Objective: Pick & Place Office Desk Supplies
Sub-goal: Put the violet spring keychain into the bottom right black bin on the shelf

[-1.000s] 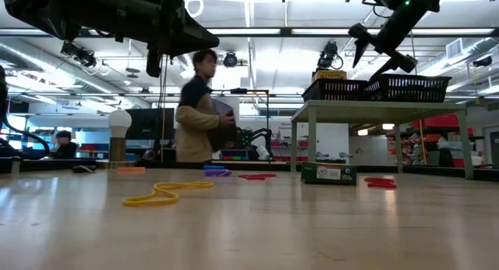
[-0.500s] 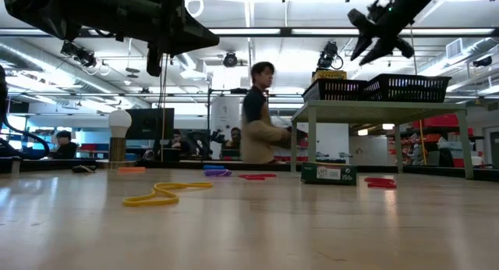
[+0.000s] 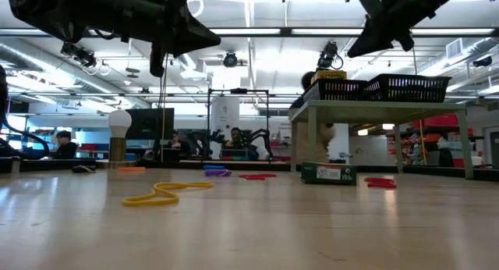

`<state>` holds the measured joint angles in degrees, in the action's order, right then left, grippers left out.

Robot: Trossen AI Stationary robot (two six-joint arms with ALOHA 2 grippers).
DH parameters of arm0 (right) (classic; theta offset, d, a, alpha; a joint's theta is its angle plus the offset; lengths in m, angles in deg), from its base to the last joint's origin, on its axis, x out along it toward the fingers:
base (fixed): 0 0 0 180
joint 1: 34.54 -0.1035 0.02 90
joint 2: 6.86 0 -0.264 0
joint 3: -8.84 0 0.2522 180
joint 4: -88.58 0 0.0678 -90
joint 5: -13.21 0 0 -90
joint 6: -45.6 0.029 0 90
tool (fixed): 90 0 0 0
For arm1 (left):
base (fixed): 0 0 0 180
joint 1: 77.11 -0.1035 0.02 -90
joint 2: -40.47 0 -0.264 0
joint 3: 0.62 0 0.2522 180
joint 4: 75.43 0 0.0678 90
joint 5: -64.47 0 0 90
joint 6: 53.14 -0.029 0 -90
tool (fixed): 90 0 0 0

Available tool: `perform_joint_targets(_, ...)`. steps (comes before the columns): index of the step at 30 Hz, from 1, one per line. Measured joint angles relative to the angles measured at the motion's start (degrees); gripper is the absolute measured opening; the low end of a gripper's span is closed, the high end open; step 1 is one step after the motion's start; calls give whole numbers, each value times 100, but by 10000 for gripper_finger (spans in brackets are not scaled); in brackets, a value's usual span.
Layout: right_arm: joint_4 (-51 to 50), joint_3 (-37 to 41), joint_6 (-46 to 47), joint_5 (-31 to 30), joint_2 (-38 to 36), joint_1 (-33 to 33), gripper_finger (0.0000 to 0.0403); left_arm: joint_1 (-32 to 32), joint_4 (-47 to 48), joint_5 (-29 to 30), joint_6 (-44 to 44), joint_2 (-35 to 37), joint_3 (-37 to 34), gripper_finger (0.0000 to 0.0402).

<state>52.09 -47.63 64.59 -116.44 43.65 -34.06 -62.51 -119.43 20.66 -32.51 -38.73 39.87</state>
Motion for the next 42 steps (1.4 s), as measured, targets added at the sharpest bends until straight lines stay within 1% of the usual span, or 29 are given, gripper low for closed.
perform_joint_targets(2, 229, 194, -47, -268, 0, -431, 7, -126, -66, -109, 205, 9, 4, 14)
perform_joint_targets(7, 625, 496, -45, -964, 8, -1339, 14, -446, -48, -855, 631, 2, 2, 14)
perform_joint_targets(11, 647, 587, -48, -1202, 7, -1927, 8, -539, -4, -941, 624, 0, 2, 14)
perform_joint_targets(17, 972, 856, -41, -1416, 6, -2440, 7, -574, 115, -992, 246, 0, 2, 14)
perform_joint_targets(20, 1071, 1030, 77, -1368, 6, -2483, 15, -661, 313, -1352, 92, 2, 2, 14)
perform_joint_targets(23, 1227, 1201, 266, -1188, 5, -2462, 23, -760, 752, -1811, 8, 0, 12, 7)
perform_joint_targets(26, 1259, 1267, 133, -1061, 8, -2464, 24, -797, 1663, -2117, -248, 0, 243, 6)
perform_joint_targets(29, 1406, 1267, -309, -931, 8, -2464, 18, -795, 2827, -2144, -619, -2, 652, 5)
perform_joint_targets(31, 1586, 1267, -540, -917, 8, -2464, 12, -791, 3455, -2044, -736, -11, 912, 9)
perform_joint_targets(34, 1611, 1267, -689, -915, 8, -2464, 5, -875, 4216, -1715, -396, -74, 1115, 28)
perform_joint_targets(36, 1606, 1267, -689, -913, 8, -2464, 4, -1036, 4585, -1731, -219, -133, 1150, 47)
perform_joint_targets(38, 1607, 1267, -694, -913, 8, -2464, 4, -1306, 5049, -1996, 35, -174, 1148, 68)
perform_joint_targets(40, 1608, 1267, -696, -906, 8, -2464, 9, -1595, 5233, -2339, 316, -323, 1147, 91)
perform_joint_targets(42, 1618, 1267, -694, -895, 8, -2464, 15, -1833, 5375, -2466, 426, -485, 1143, 113)
